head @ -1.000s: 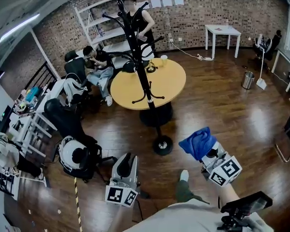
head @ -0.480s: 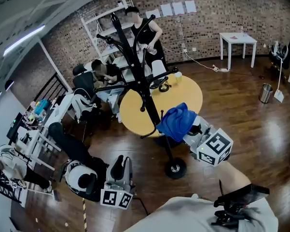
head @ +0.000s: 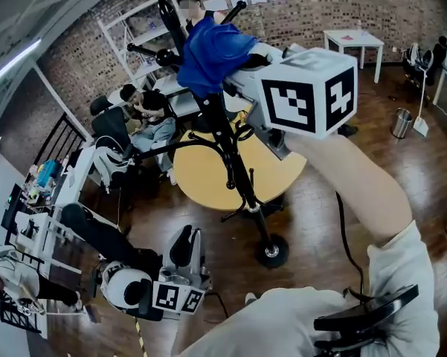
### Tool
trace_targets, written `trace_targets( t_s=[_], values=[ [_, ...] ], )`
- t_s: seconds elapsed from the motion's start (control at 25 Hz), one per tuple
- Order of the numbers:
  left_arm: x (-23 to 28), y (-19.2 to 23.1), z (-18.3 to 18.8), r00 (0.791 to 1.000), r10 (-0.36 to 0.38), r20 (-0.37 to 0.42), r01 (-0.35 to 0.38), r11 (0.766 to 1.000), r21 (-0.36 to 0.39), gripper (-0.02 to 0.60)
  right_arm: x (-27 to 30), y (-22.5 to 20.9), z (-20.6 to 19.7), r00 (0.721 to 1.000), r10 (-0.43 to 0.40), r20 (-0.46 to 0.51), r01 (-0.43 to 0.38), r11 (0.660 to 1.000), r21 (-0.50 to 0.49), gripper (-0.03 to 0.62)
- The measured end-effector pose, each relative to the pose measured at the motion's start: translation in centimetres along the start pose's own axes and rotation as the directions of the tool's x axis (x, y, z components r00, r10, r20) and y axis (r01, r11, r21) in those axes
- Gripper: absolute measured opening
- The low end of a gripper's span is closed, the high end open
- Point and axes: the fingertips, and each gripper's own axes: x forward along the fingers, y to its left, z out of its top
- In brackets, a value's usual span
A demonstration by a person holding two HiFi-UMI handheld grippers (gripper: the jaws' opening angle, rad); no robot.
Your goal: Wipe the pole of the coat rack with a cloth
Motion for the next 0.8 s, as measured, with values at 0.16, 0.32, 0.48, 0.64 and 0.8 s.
trace_targets(
  t_s=[0.16,0.32,0.48,0.64,0.8],
  values=[
    [1.0,1.9,0.9,0.997,-0.065,0.029,0.064,0.998,0.015,0.091,0.7,-1.1,-2.5,0.994,-0.089,-0.071,0.089,0.996,0.003,0.089],
    [1.2,4.4,0.4,0.995,-0.095,0.043,0.097,0.995,-0.031,0.069,0.5,-0.8,-9.5,0.965,-0.163,-0.206,0.166,0.986,-0.001,0.089],
    [2.6,5.1,-0.6,0.984,-0.172,0.047,0.175,0.982,-0.070,0.069,0.2,-0.2,-17.4,0.911,-0.212,-0.355,0.225,0.974,-0.004,0.091],
    [2.8,4.9,-0.1,0.968,-0.241,0.072,0.245,0.967,-0.064,0.069,-0.2,0.1,-20.2,0.908,-0.248,-0.338,0.274,0.961,0.030,0.091],
    [3.3,6.2,-0.2,0.961,-0.266,0.080,0.272,0.959,-0.078,0.069,-0.2,3.1,-15.4,0.951,-0.229,-0.206,0.240,0.970,0.031,0.091]
  ],
)
